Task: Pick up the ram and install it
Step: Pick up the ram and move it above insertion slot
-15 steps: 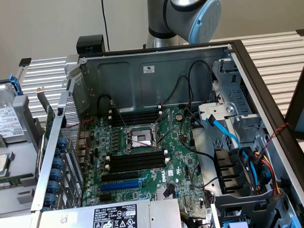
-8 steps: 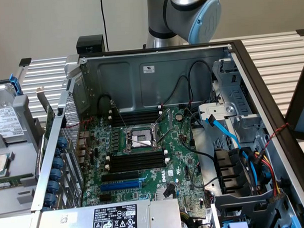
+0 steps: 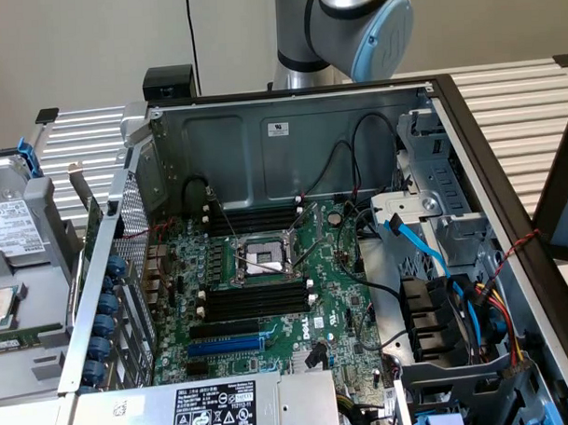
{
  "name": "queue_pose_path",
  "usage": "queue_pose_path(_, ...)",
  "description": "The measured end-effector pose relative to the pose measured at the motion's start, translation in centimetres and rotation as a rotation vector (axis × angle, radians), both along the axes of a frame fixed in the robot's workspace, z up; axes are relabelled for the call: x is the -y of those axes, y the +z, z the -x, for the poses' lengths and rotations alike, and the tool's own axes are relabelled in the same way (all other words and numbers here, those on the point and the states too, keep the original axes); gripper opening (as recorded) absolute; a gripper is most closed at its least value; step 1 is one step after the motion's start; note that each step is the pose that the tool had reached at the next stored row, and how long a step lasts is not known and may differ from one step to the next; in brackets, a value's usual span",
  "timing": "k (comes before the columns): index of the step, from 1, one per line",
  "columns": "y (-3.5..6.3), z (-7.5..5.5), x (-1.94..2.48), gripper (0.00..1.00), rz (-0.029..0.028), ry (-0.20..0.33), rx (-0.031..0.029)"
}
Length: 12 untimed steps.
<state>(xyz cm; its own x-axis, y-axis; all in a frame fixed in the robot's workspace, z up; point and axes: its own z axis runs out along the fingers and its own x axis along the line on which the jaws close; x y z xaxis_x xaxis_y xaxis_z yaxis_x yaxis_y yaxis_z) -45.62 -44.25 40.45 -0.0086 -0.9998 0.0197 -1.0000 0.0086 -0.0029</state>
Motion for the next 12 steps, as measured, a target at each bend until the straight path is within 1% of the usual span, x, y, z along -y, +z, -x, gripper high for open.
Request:
queue_pose_path(2, 0.46, 0.00, -0.01, 0.12, 0.0059, 0.000, 0.0003)
queue_pose_path(3, 0.48, 0.00, -0.01, 0.12, 0.0072, 0.000, 0.0005)
queue_pose_path(7, 0.48, 0.00, -0.01, 0.12, 0.0087, 0.000, 0.0004)
queue_pose_path(11, 0.52, -0.08, -0.02, 0.12, 0.0088, -0.001, 0.0004)
queue_pose_path(12, 0.57, -0.16, -0.06, 0.12, 0.0088, -0.002, 0.0012)
